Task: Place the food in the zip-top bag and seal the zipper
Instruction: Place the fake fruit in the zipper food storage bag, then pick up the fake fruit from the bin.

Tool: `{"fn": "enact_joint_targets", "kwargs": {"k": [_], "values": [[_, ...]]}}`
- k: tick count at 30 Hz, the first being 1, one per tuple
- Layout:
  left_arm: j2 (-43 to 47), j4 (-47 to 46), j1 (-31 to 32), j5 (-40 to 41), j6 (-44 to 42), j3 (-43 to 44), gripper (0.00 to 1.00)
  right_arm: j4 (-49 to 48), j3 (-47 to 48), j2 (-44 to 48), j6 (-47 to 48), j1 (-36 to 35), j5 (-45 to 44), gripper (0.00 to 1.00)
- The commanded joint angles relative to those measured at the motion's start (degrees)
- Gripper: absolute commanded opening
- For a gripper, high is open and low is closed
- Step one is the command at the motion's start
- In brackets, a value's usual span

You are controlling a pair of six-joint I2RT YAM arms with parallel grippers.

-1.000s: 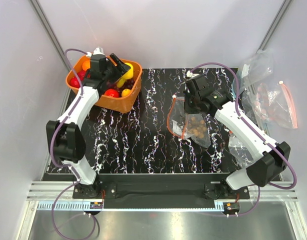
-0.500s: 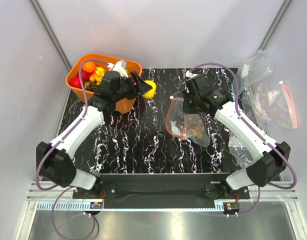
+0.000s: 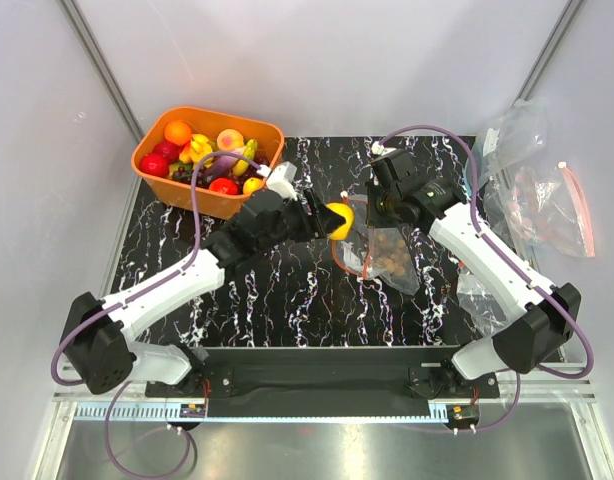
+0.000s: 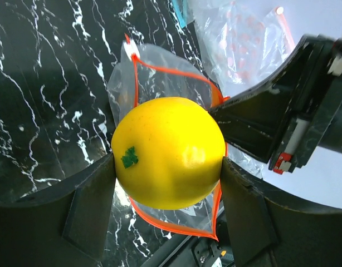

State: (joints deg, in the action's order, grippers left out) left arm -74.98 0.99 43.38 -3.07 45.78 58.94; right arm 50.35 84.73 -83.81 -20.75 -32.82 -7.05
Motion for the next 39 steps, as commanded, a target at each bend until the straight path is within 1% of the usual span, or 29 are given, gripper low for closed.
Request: {"fn": "enact_joint_targets", "kwargs": {"k": [1,5,8,10,12,13,14,16,17,18,23,26,29,30,32,33,35,36,38,39], "values": [[0.0,-6.7,2.1,5.4,1.7,0.1,0.49,-0.7,1.3,1.3,-0.1,0.3,-1.9,0.00],[-2.2,-6.7,4.8,6.3,1.2,1.0,0.49,-0.2,1.8,1.1,-0.2,0.3,-2.6,0.00],[-5.2,-5.4,6.5,6.6,0.5,3.3,0.50,0.1,1.9,1.3,-0.1,0.3,-2.8,0.00],[-6.8,-3.0,7.4,7.8,-0.2,5.5,0.54,0.2,2.0,1.5,-0.1,0.2,-3.1,0.00],[-7.7,0.1,8.2,9.2,-0.8,6.9,0.61,0.5,2.0,1.9,0.0,0.3,-3.4,0.00],[-7.8,1.4,8.6,11.2,-0.8,7.8,0.63,0.6,2.1,2.0,0.0,0.3,-4.1,0.00],[-7.9,2.5,8.8,12.0,-0.9,8.2,0.71,0.6,2.1,2.2,-0.1,0.3,-4.4,0.00],[-7.8,4.1,9.9,13.7,-1.7,8.5,0.83,0.7,2.2,2.5,0.0,0.2,-4.6,0.00],[-7.7,4.1,10.3,13.9,-2.4,8.6,0.93,0.8,2.2,2.5,0.0,0.3,-4.6,0.00],[-7.8,3.8,10.8,13.4,-3.9,8.7,0.99,0.8,2.2,2.5,0.0,0.2,-4.6,0.00],[-7.7,6.8,11.0,13.7,-5.5,10.9,0.99,0.8,2.1,2.5,-0.2,0.3,-4.5,0.00],[-5.4,8.2,10.9,15.7,-7.5,10.9,0.99,0.9,1.8,3.1,0.0,0.3,-4.7,0.00],[-2.7,11.6,10.8,21.5,-10.4,11.4,0.99,0.8,1.5,3.5,0.0,0.3,-5.1,0.00],[-2.1,12.5,9.8,23.7,-11.5,11.7,0.99,0.8,1.4,3.7,0.1,0.3,-5.3,0.00],[-1.2,15.2,7.2,23.0,-12.1,12.2,0.99,0.8,1.1,3.9,0.1,0.2,-5.3,0.00],[-1.1,16.2,3.3,20.9,-11.9,12.5,0.99,0.7,1.0,4.2,0.2,0.3,-5.3,0.00],[-1.4,18.6,-1.1,18.2,-11.9,13.2,0.99,0.5,0.7,4.6,0.2,0.3,-5.2,0.00],[-1.7,19.6,-5.2,16.4,-11.9,13.6,0.99,0.5,0.6,4.7,0.3,0.3,-5.2,0.00],[-2.6,22.5,-8.2,17.2,-12.8,15.7,0.99,0.4,0.5,4.9,0.4,0.3,-5.0,0.00],[-3.1,23.1,-10.2,19.9,-14.6,16.4,0.99,0.4,0.5,5.1,0.6,0.2,-4.9,0.00]]}}
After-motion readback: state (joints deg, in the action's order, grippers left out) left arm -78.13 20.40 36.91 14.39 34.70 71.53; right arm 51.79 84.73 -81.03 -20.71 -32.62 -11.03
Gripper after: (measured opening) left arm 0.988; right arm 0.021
